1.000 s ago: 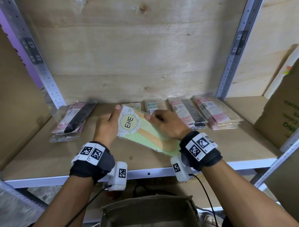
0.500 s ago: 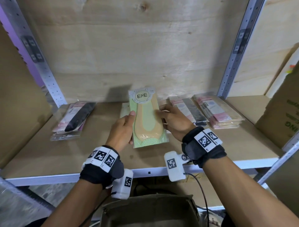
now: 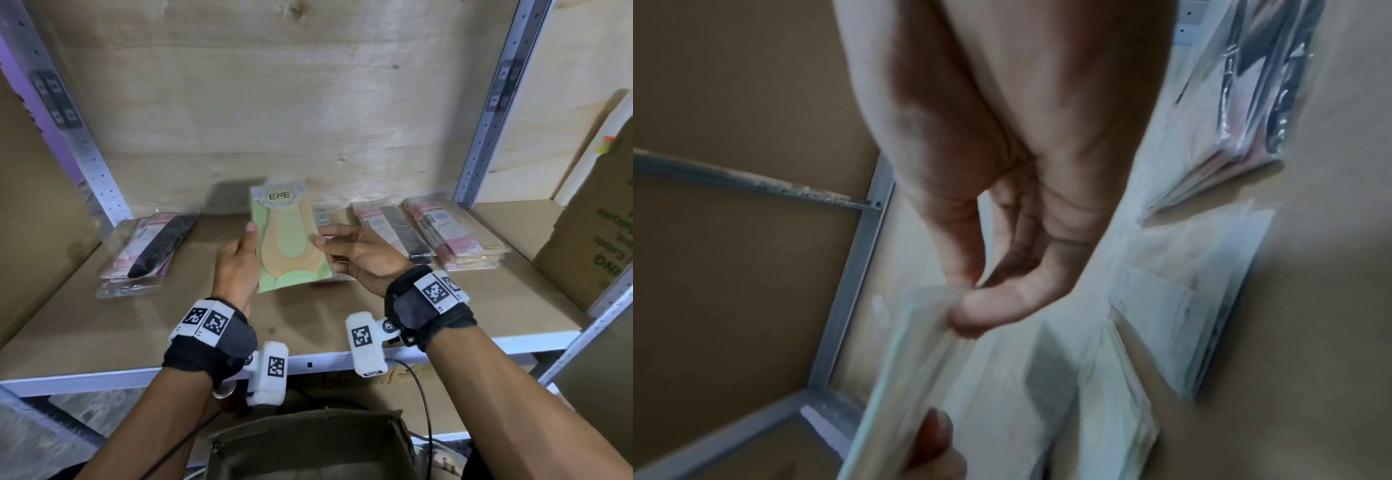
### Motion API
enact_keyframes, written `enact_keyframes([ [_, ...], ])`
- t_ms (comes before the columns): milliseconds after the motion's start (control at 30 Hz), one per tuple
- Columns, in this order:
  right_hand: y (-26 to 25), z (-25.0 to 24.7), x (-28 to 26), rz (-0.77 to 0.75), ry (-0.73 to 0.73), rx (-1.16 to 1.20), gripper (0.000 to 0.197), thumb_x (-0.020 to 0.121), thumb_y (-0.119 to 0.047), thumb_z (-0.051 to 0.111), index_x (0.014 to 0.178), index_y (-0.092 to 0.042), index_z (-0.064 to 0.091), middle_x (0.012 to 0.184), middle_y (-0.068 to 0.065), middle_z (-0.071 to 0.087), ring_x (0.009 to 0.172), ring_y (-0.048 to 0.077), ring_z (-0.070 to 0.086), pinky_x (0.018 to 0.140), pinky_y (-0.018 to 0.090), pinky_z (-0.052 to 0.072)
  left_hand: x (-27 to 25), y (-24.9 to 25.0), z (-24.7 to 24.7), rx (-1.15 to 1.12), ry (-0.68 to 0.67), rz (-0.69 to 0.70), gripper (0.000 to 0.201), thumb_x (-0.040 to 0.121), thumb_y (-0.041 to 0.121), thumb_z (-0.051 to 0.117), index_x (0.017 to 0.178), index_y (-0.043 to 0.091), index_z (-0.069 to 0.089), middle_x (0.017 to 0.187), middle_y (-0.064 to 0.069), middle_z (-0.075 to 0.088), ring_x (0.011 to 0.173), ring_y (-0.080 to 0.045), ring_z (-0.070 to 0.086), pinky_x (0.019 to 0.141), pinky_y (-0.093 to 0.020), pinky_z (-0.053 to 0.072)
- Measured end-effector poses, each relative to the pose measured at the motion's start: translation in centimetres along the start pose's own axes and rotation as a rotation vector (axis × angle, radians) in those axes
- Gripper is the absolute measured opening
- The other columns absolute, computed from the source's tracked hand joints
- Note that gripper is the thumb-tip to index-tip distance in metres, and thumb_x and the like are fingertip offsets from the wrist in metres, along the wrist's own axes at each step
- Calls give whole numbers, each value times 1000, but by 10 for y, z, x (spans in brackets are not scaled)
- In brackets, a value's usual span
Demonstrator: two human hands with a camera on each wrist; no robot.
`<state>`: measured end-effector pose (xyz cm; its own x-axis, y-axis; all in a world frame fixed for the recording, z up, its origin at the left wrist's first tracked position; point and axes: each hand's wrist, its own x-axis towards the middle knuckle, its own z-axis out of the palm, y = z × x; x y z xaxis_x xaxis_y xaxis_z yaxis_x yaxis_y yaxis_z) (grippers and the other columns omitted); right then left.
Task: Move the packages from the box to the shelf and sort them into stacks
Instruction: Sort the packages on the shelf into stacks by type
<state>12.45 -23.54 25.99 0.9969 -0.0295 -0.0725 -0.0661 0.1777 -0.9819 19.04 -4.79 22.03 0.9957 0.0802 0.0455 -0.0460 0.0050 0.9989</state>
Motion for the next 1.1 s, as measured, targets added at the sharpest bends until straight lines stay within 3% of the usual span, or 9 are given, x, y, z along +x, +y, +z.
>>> enact_keyframes([
  [100, 1, -2, 0, -40, 81, -77, 28, 89, -6, 71, 114, 3, 63, 87, 15, 65, 68, 23, 58, 59, 23, 51, 2, 7, -10, 117, -130, -53, 52, 95, 55, 52, 84, 6, 67, 62, -5, 64, 46, -14, 54, 47, -23, 41],
  [267, -2, 0, 9, 4, 100, -121, 30, 87, -3, 72, 115, 0, 63, 87, 12, 67, 68, 20, 63, 59, 25, 53, 8, 17, -33, 124, -397, -52, 19, 89, 25, 73, 100, 9, 74, 89, -11, 74, 63, -11, 59, 54, -20, 48],
  [433, -7, 17, 37, 61, 56, -351, 33, 78, 11, 71, 108, -2, 65, 94, 18, 70, 82, 28, 64, 81, 39, 57, 31, 18, -39, 229, -233, 15, 31, 83, 15, 79, 111, 4, 70, 80, -9, 70, 46, -7, 53, 53, -24, 50],
  [500, -8, 24, 51, 62, 87, -421, 30, 75, 13, 73, 101, 1, 64, 87, 21, 68, 70, 30, 64, 79, 42, 58, 40, 18, -38, 237, -146, 49, 34, 82, 13, 80, 112, 3, 70, 82, -9, 71, 41, -1, 53, 51, -15, 49],
  [600, -7, 34, 77, 92, 149, -555, 43, 74, 10, 76, 114, 4, 61, 80, 18, 69, 55, 23, 66, 65, 34, 63, 55, 17, -39, 294, -143, 45, 37, 81, 8, 79, 116, 3, 69, 76, -2, 68, 48, -2, 56, 50, -8, 45],
  [667, -5, 37, 90, 99, 177, -643, 43, 73, 6, 78, 113, 3, 63, 81, 17, 71, 59, 23, 69, 71, 39, 63, 61, 17, -39, 356, -178, 22, 41, 79, 2, 78, 119, 2, 69, 83, -3, 70, 61, -5, 60, 49, -5, 44],
  [833, 4, 42, 110, 161, 187, -838, 44, 70, -4, 85, 109, 3, 64, 93, 17, 74, 83, 28, 73, 83, 43, 61, 71, 7, -37, 475, -196, 3, 43, 77, 2, 80, 119, 3, 70, 108, -9, 74, 86, -13, 66, 62, -7, 45],
  [1000, 10, 47, 119, 198, 187, -1054, 55, 70, -17, 87, 118, -1, 64, 113, 12, 68, 107, 25, 66, 90, 37, 58, 78, -8, -36, 614, -196, -29, 35, 74, 11, 83, 108, 10, 74, 104, -6, 73, 99, -21, 66, 96, -29, 50],
  [1100, 12, 51, 121, 202, 186, -1104, 62, 71, -18, 87, 124, -3, 59, 122, 12, 63, 111, 25, 64, 91, 36, 57, 80, -12, -35, 632, -204, -49, 24, 72, 6, 83, 93, 12, 73, 93, -9, 69, 89, -24, 63, 101, -42, 51],
])
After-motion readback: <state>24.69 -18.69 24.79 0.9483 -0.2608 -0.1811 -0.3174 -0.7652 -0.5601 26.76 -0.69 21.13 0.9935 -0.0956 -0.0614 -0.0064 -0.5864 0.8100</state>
